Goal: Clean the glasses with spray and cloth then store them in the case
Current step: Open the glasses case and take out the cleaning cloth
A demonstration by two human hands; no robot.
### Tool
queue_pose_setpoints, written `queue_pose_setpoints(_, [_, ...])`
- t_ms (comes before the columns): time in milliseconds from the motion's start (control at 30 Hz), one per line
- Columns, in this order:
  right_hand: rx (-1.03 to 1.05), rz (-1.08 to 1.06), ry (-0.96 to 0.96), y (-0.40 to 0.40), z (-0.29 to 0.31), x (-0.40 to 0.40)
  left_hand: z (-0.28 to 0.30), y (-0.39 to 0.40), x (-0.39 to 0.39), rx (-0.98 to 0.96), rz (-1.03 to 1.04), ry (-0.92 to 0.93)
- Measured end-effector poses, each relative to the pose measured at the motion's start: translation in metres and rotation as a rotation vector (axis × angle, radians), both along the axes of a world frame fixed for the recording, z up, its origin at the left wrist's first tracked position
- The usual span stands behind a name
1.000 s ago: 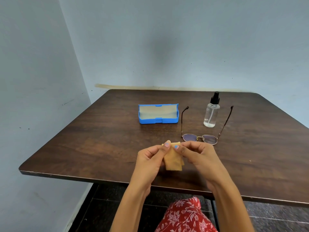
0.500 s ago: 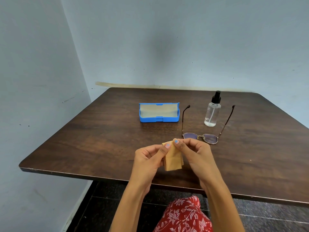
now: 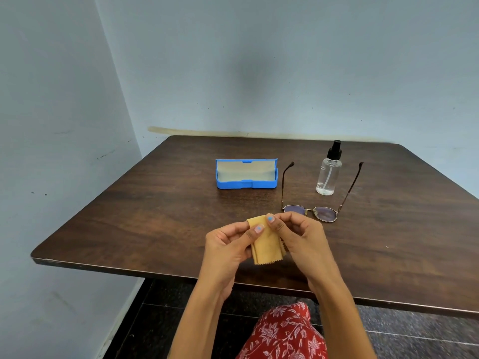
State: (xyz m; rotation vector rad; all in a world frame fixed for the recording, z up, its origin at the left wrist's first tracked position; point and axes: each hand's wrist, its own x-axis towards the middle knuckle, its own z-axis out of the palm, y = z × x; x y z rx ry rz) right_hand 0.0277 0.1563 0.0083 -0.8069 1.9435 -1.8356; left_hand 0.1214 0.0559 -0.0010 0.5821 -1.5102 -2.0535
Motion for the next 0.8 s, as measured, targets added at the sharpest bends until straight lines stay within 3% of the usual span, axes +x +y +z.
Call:
queue_pose_setpoints(133, [0.022,0.142,-0.058,0.010,0.003,-0.006,0.000,-0.004,0.002,0.046,-0.025,-0.002])
queue_pose_setpoints(267, [0.028,0.120,-0.128,0.013,0.004,-0.009,0.001,-0.005,0.001,0.079,-0.079,-0.023])
queue_pose_setpoints(433, [0.065,0.150,-0.225,0.014,0.002,-0.011,0.003,-0.005,0.004,-0.033,-0.077,-0.066])
queue_pose_setpoints(600, [0.012,0.190,-0.160,0.017,0.004,-0.009,0.005,-0.003,0.003,-0.164,0.058,-0.115])
queue_pose_setpoints(800, [-0.006,0.134,-0.022,0.019,-0.001,-0.011,0.004,-0.001,0.004,-0.098,-0.041,-0.126])
